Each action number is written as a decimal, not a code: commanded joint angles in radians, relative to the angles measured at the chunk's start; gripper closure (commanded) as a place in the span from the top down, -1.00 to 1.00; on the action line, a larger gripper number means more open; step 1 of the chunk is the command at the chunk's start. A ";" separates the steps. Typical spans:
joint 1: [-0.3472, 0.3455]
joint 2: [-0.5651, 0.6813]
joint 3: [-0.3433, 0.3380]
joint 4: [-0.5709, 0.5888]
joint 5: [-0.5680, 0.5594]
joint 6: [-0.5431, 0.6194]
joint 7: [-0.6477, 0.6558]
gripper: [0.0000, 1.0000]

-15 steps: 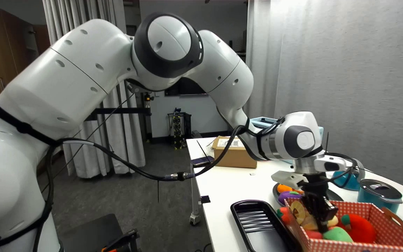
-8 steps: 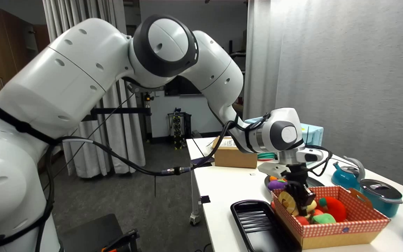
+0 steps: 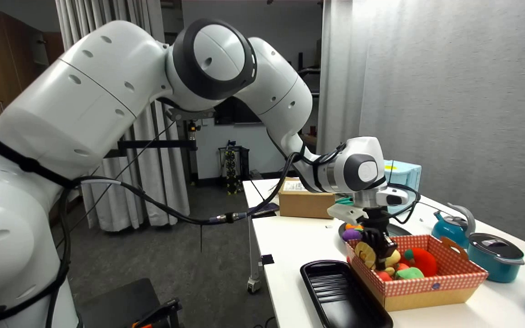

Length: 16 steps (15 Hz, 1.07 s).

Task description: Slide the basket containing plush toys to the left.

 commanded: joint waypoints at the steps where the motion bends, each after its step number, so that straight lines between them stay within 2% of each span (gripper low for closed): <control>1: -0.006 -0.046 0.060 -0.031 0.047 0.002 -0.052 -1.00; 13: -0.036 -0.100 0.172 -0.091 0.152 -0.003 -0.203 -1.00; 16: -0.040 -0.144 0.198 -0.136 0.165 0.030 -0.249 -1.00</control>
